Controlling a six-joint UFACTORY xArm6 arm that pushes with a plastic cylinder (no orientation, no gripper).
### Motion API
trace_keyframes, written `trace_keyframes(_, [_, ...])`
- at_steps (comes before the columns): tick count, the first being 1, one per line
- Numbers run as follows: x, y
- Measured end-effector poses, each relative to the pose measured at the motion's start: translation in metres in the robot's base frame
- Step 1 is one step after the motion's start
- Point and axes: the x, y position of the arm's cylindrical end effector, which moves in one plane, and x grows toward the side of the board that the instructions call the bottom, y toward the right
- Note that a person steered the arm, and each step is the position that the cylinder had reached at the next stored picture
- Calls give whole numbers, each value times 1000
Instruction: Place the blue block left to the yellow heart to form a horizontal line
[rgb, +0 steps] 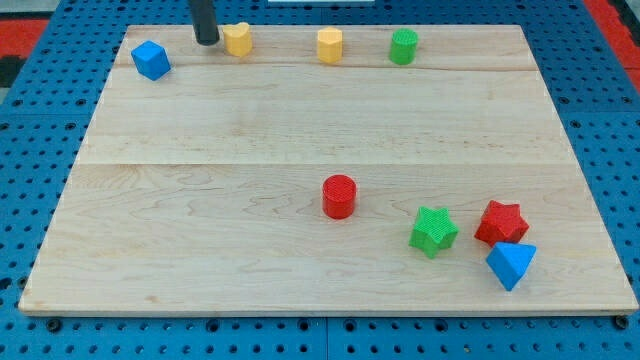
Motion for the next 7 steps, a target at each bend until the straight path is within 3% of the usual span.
trace_keyframes(2, [12, 40])
trace_keyframes(3, [13, 31])
trace_keyframes(4, [46, 10])
trace_keyframes(5, [117, -1])
trace_keyframes(6, [103, -92])
trace_keyframes(7, [90, -91])
